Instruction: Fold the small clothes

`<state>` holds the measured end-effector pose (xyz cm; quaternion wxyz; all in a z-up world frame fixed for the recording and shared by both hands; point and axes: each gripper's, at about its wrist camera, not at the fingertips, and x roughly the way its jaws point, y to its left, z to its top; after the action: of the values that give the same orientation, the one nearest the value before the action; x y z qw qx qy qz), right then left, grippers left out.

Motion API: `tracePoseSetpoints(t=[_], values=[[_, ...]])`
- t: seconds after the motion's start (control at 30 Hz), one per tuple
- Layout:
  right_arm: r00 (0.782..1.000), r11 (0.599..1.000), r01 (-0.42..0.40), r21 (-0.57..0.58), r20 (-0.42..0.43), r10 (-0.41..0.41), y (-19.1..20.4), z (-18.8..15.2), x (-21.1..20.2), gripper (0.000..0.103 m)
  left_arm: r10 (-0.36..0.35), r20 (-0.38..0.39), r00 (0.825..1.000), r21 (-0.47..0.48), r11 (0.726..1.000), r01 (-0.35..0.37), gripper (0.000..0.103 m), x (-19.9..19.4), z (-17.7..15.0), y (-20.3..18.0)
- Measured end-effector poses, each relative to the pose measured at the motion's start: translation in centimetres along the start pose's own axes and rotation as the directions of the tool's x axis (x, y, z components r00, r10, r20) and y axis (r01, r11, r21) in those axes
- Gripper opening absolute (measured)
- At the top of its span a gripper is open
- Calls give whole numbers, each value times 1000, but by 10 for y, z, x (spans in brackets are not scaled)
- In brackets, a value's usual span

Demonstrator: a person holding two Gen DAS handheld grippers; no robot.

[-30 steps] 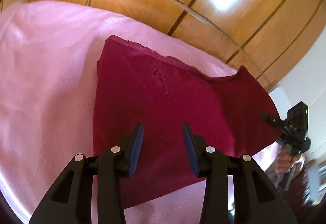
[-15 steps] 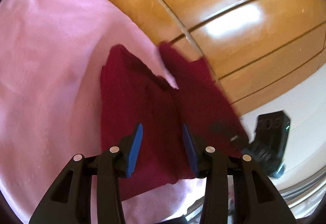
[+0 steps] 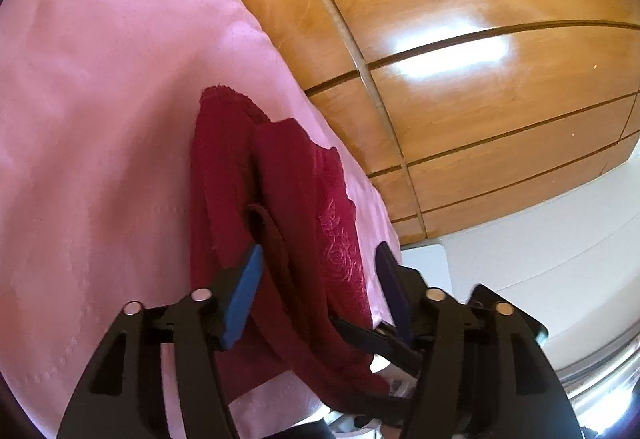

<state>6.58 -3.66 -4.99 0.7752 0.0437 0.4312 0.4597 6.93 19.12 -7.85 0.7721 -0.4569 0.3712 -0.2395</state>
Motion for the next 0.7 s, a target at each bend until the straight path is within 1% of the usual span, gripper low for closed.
tracePoseSetpoints(t=[0.07,0.1,0.17,0.2,0.23,0.33,0.4,0.47,0.5,0.53,0.57,0.6,0.63,0.7], values=[[999,999,-34,5,20,34,-4,-7,-21,61,4,-13,1000,6,1000,-4,59,4,0,-4],[999,1000,-25,8,36,25,-10,-13,-36,61,13,-23,1000,11,1000,-13,59,8,2,-5],[999,1000,17,19,50,-18,-18,-25,-54,61,40,-47,998,26,999,-39,59,14,4,-8],[997,998,58,39,55,-60,-27,-34,-63,59,59,-59,997,41,998,-56,59,21,6,-12],[994,994,90,60,56,-94,-35,-41,-70,56,72,-68,995,51,996,-69,59,23,6,-15],[988,984,137,110,57,-144,-53,-64,-89,44,112,-102,989,71,992,-105,59,39,9,-22],[986,980,148,130,61,-157,-60,-68,-90,40,140,-119,983,91,987,-130,59,50,10,-27],[989,984,124,126,69,-133,-59,-69,-91,37,175,-122,977,109,981,-162,59,56,9,-32],[991,989,110,103,63,-117,-54,-67,-83,38,188,-120,975,123,977,-173,53,59,10,-35],[992,990,112,82,54,-117,-54,-63,-79,38,208,-116,971,145,971,-191,37,62,10,-38],[992,992,114,55,41,-116,-50,-61,-68,38,242,-106,964,177,959,-221,28,68,13,-43],[993,993,108,44,34,-110,-51,-60,-67,38,276,-92,957,200,946,-253,10,69,13,-45],[995,994,99,34,27,-100,-51,-59,-61,38,298,-70,952,218,936,-277,8,68,13,-47],[996,996,86,15,20,-86,-49,-61,-56,39,322,-4,947,249,917,-311,7,55,11,-56]])
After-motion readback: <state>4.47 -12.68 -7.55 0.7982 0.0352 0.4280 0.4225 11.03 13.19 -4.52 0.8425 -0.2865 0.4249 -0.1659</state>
